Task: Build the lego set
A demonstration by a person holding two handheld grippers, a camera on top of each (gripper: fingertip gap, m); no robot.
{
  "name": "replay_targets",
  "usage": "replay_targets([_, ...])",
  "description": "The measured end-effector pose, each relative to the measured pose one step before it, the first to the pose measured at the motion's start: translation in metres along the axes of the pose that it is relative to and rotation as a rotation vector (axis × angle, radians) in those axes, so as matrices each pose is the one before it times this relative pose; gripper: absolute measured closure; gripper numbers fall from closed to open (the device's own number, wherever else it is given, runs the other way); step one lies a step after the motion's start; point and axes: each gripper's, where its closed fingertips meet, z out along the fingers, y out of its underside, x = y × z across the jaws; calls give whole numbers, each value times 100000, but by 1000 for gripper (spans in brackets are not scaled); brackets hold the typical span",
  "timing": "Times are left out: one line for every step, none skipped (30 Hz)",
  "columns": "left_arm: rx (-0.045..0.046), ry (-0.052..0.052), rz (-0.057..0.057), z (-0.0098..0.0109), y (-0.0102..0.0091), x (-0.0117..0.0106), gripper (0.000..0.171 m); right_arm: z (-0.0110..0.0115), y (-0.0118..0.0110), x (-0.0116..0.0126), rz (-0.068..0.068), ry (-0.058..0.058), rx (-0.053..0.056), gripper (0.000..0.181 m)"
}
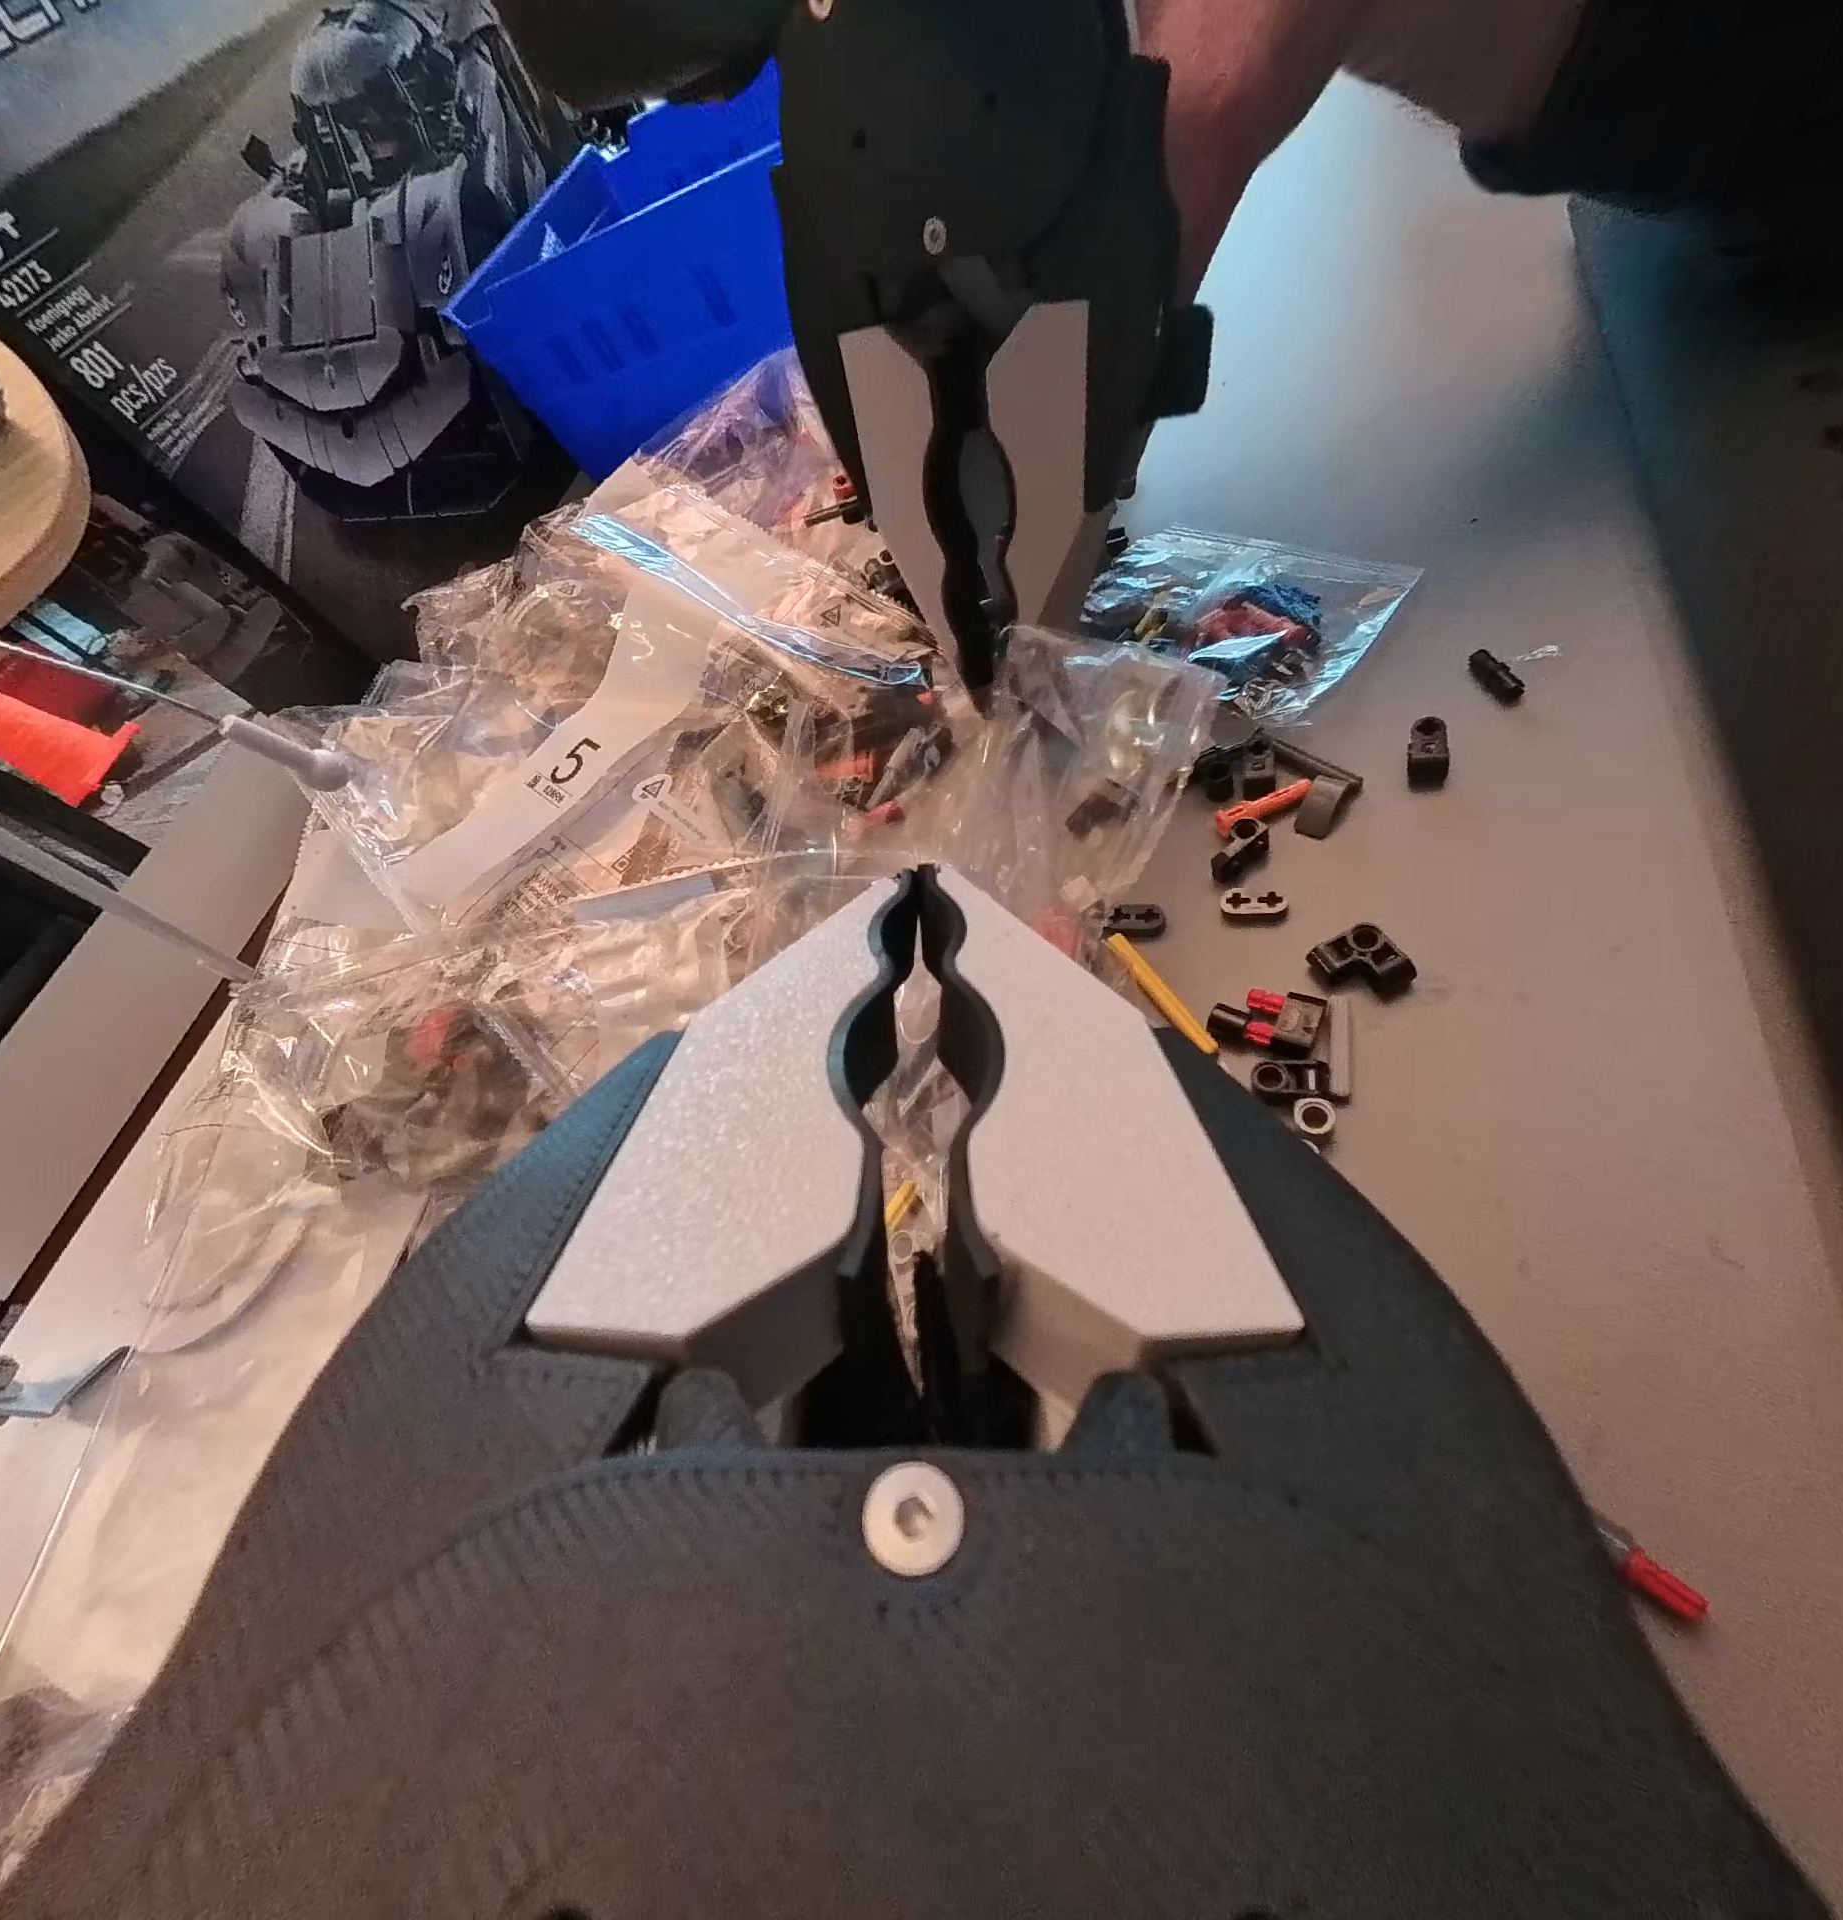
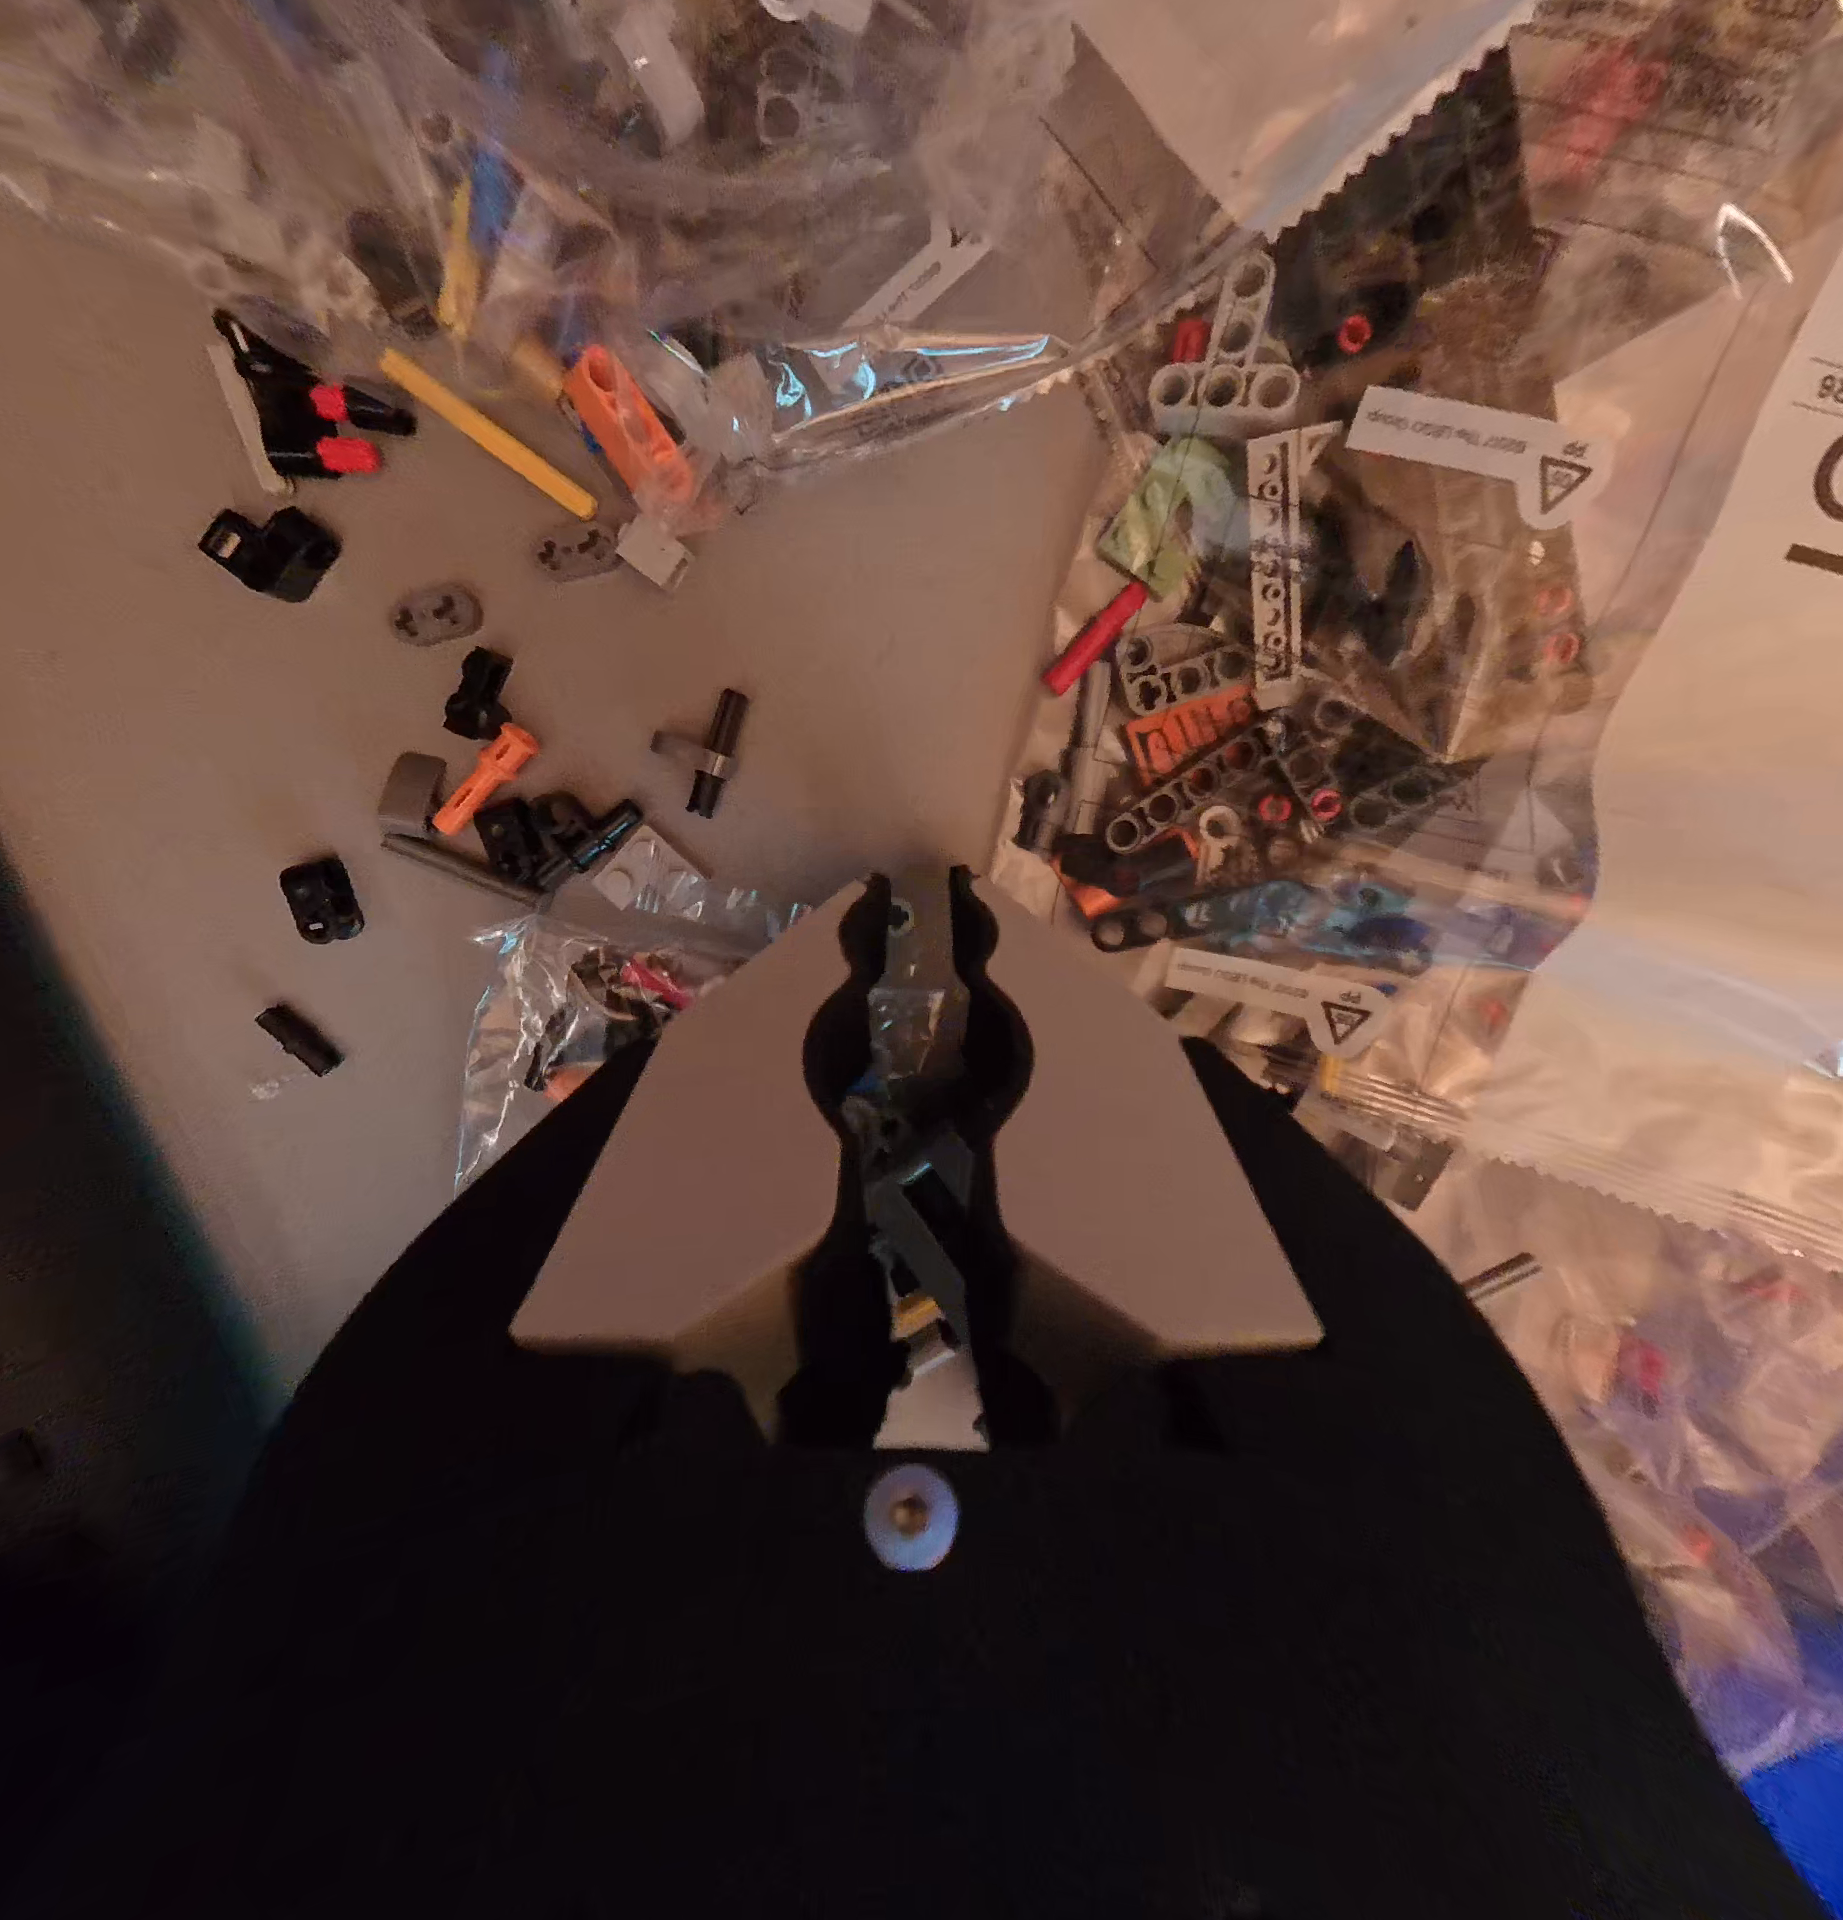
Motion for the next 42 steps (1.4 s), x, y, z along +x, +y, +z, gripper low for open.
replay_targets([-14,33,-56,15,12,-4,171,-37,173,45,590,-109,-311,171])
replay_targets([-48,73,-9,14,10,11,171,-2,141,7,460,-385,-238,170])
replay_targets([-72,66,17,23,17,17,171,25,70,-10,191,-314,-153,169])
replay_targets([-65,39,1,23,16,14,171,72,27,-56,40,-447,-183,169])
replay_targets([-34,7,-21,8,14,-2,171,122,24,-90,-54,-614,-443,169])
replay_targets([-2,0,-65,0,0,5,171,159,54,-90,-234,-501,-682,170])
replay_targets([28,-71,10,-9,-7,-19,171,136,-13,-63,-292,-279,-343,172])
replay_targets([58,-76,9,-17,-20,-15,171,65,-57,-30,-247,-148,87,175])
replay_targets([47,-50,-39,-4,-1,-9,171,32,-29,-7,-178,-12,44,177])
replay_targets([-8,-5,-2,5,2,-9,171,19,-18,5,45,-18,94,177])
replay_targets([-13,12,25,-7,1,8,171,-1,0,19,49,10,-61,177])
replay_targets([26,57,8,9,-9,12,171,-17,-35,-1,-296,125,158,178])
replay_targets([-40,-12,78,-2,0,6,171,-53,-142,-89,-495,-248,699,178])
replay_targets([11,-6,3,1,-2,-1,171,-94,-290,-249,-555,-1070,1403,177])
replay_targets([67,7,-52,0,-12,-12,171,-126,-335,-315,-898,-1195,1600,177])
replay_targets([19,15,-42,-13,8,-5,171,-94,-333,-331,-1215,-1056,1392,178])
replay_targets([-17,-19,11,-1,2,-3,171,-52,-281,-392,-1343,-1363,999,177])
replay_targets([-9,4,5,-2,7,-13,171,20,-243,-433,-1422,-1587,773,178])
replay_targets([15,15,-58,11,7,2,171,66,-239,-409,-1495,-1444,566,178])
replay_targets([-29,-2,-12,-2,4,1,171,108,-209,-345,-1535,-1073,271,178])
replay_targets([-85,5,51,18,10,2,171,140,-209,-244,-1365,-654,49,178])
replay_targets([-92,18,-5,14,25,7,171,133,-244,-170,-1094,-371,215,177])
replay_targets([-32,7,-46,14,14,-8,171,68,-312,-172,-1009,-417,696,178])
replay_targets([-6,6,-29,0,1,3,171,-18,-338,-165,-987,-430,1133,178])
replay_targets([2,1,-22,6,0,-6,171,-118,-405,-165,-909,-368,1741,178])
replay_targets([1,-7,7,7,-5,3,171,-245,-493,-129,-898,-89,2558,177])
replay_targets([2,25,-7,0,0,4,171,-338,-591,-53,-918,362,3163,178])
replay_targets([-28,12,31,5,-1,4,171,-418,-632,8,-870,761,3352,178])
replay_targets([-3,79,-15,6,1,4,171,-446,-735,130,-1162,1625,3769,178])
replay_targets([-20,109,-15,17,1,29,171,-467,-948,128,-1778,2007,4599,178])
replay_targets([-78,40,101,19,3,16,171,-416,-1084,-48,-1992,1020,4999,178])
replay_targets([-17,107,19,23,1,19,171,-279,-1016,-58,-1680,900,4496,177])
replay_targets([30,135,-125,16,13,27,171,-112,-835,66,-1289,1407,3460,177])
replay_targets([-58,27,-25,13,12,6,171,41,-549,86,-867,1188,2022,177])
replay_targets([-110,-22,60,5,11,-11,171,163,-242,86,-654,893,569,177])
replay_targets([-149,-6,56,1,24,4,171,206,-104,195,-624,1463,77,177])
replay_targets([-35,63,-5,15,8,9,171,176,-157,198,-429,1295,534,177])
replay_targets([-29,1,-19,15,8,2,171,118,-266,20,-264,185,1063,177])
replay_targets([26,32,-33,8,-3,-1,171,46,-276,49,-519,530,1087,177])
replay_targets([15,-12,-87,0,4,-8,171,-39,-259,101,-629,1009,1087,178])
replay_targets([85,-103,-21,-12,-10,-26,171,-65,-261,-2,-183,226,1154,178])
replay_targets([167,8,-103,-16,-30,0,171,-84,-254,-73,143,-391,1370,178])
